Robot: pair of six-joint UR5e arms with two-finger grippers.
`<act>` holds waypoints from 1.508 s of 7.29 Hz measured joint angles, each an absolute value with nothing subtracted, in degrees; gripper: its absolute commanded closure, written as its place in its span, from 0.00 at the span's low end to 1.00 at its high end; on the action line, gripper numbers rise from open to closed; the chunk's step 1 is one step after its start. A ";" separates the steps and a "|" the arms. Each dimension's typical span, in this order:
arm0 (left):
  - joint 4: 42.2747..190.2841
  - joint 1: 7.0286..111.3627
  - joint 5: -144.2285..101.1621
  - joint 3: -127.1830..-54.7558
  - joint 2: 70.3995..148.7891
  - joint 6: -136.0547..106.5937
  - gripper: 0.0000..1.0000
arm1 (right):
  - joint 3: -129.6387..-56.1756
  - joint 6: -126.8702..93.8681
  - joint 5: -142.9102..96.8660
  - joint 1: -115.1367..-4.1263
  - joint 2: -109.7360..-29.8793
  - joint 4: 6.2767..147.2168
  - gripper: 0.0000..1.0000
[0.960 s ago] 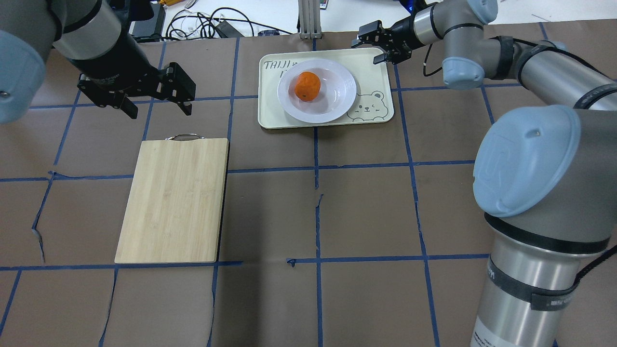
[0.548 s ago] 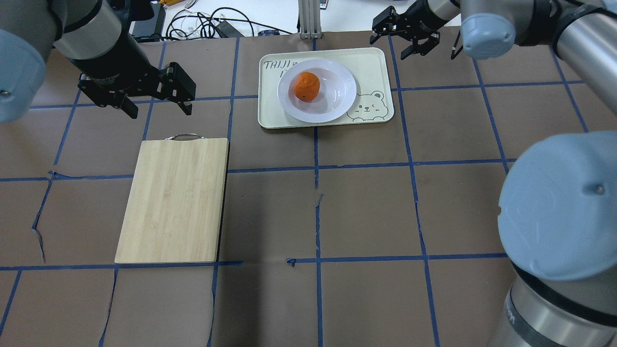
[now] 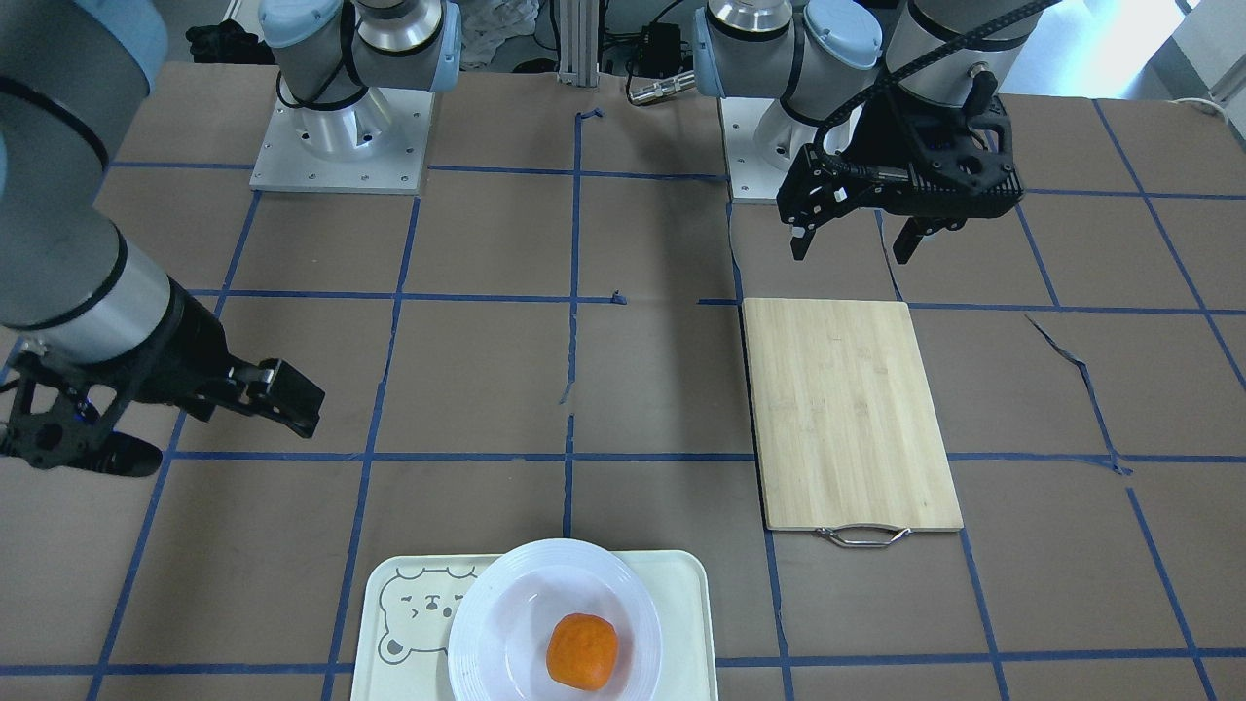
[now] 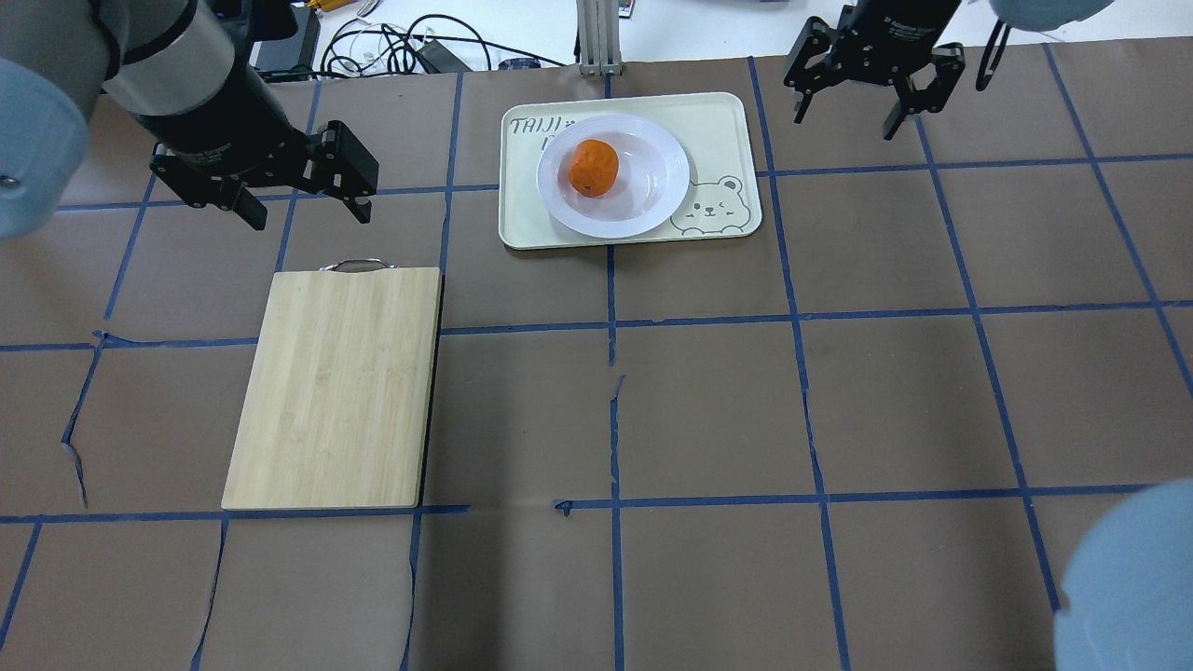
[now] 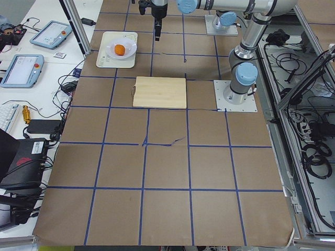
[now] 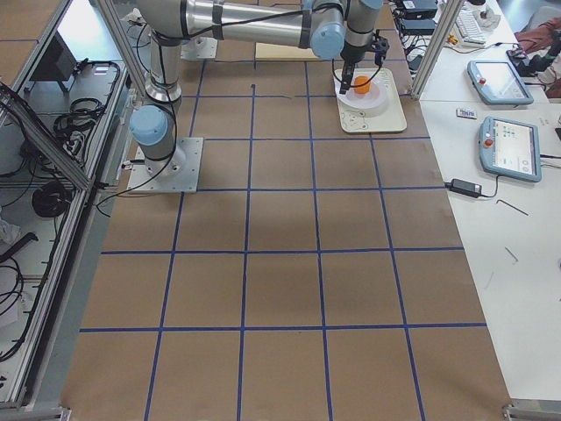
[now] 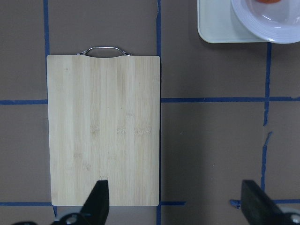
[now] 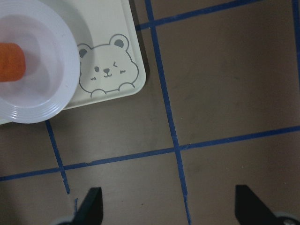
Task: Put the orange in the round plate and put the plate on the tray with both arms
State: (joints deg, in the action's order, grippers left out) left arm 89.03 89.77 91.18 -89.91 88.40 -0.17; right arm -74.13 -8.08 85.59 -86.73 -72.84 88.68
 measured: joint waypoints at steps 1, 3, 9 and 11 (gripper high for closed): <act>89.03 89.75 91.16 -89.91 88.41 -0.18 0.00 | -74.08 -8.25 87.57 -87.36 -75.39 84.96 0.00; 89.03 89.74 91.14 -89.91 88.42 -0.18 0.00 | -74.04 -9.98 90.27 -90.20 -77.65 81.28 0.00; 89.03 89.74 91.14 -89.91 88.42 -0.17 0.00 | -74.35 -3.95 90.45 -91.63 -79.17 78.04 0.00; 89.03 89.74 91.14 -89.91 88.42 -0.18 0.00 | -74.35 -4.00 90.22 -91.56 -80.18 77.55 0.00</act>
